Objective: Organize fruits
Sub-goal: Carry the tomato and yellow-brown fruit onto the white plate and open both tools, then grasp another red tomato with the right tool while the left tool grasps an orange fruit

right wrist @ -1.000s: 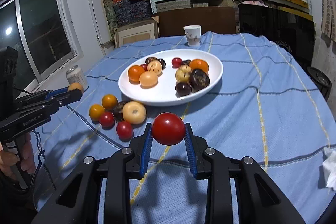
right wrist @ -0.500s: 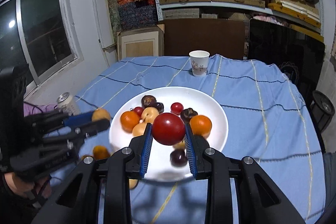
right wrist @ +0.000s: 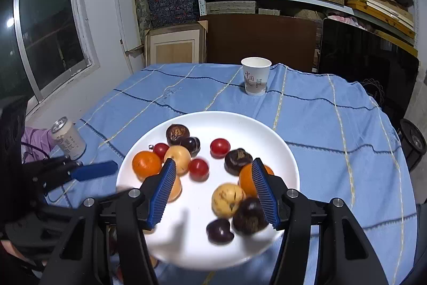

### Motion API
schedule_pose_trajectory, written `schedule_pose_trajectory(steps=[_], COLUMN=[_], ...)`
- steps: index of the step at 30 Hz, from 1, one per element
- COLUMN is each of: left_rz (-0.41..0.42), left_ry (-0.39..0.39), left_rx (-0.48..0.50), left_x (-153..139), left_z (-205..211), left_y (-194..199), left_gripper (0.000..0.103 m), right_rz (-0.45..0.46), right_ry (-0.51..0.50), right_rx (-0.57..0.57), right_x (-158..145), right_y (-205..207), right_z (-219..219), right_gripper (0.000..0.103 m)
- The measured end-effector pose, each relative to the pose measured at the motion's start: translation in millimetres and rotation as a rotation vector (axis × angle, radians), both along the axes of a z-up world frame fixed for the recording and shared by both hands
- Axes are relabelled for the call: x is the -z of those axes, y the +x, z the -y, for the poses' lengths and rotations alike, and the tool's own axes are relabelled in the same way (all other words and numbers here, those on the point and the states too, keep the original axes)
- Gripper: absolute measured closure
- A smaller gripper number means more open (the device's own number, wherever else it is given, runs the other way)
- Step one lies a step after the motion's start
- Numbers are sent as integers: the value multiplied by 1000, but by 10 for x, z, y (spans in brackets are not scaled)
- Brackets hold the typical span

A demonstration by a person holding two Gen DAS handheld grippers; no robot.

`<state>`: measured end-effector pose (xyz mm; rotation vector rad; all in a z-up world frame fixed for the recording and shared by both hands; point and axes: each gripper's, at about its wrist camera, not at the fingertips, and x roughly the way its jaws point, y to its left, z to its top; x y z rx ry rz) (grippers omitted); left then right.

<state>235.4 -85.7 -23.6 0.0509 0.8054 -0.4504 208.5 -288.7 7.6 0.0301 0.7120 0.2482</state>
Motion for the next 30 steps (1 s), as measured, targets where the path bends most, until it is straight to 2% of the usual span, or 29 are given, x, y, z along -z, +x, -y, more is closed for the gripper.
schedule_pose_trajectory(steps=[5,9,11,13,16,20,24,27,28,30], left_rz=[77,62,55,41,68,60,62,59,56,52], left_ry=[25,75,95,97,115,122,121,134,140,146], left_rx=[-32,-49,-65,-79,-92,-85,-68,-59,-59,-62], left_x=[-117,61,203,306,400,497,516,545,558,572], left_z=[-369,-681,-803,-877,-933,-970,-949,-923,-915,-909], left_y=[-450,-676,-727,-737,-789,-794,-807,-806,-800,-799], left_gripper=[23,21,21,21,21,21,21,21,21,21], right_rz=[-20,-74,-97,-135,-174,-180,-203,-221,-217,-212], right_ry=[-11,-33,-37,-46,-47,-60,-11,3,2,12], right_rx=[-38,-102,-115,-113,-91,-81,-65,-63,-59,-59], right_x=[51,346,471,623,768,843,897,933,935,937], right_y=[-551,-1030,-1130,-1144,-1110,-1069,-974,-913,-907,-891], right_z=[-67,-342,-470,-595,-736,-863,-870,-911,-917,-923], right_gripper=[43,43,43,43,53,55,56,65,72,74])
